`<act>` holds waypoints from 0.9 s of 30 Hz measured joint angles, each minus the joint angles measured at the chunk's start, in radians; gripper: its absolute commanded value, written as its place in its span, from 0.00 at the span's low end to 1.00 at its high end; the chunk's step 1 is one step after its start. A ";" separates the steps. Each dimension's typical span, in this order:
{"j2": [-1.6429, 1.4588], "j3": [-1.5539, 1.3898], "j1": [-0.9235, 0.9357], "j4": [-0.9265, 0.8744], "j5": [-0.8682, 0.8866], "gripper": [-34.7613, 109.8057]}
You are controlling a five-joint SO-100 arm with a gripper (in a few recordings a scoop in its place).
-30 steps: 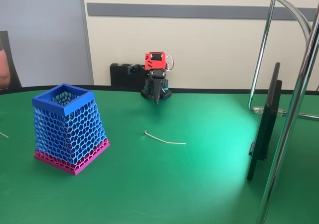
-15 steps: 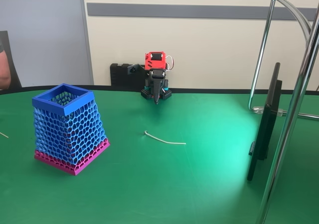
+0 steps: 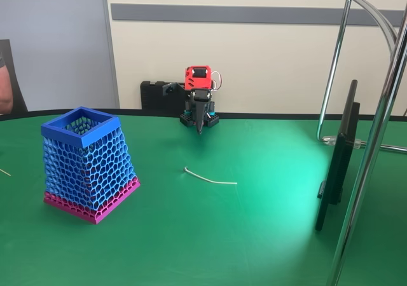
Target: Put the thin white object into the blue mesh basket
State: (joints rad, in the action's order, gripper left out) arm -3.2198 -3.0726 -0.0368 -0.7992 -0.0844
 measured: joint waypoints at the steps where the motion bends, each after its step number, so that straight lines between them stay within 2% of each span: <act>1: 0.031 0.002 0.000 0.018 0.008 0.24; 12: 0.351 0.181 -0.008 0.035 0.179 0.24; 27: 0.890 0.523 -0.057 0.006 0.557 0.24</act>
State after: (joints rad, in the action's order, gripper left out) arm -2.3301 -2.5495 -0.0936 -0.7931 0.4725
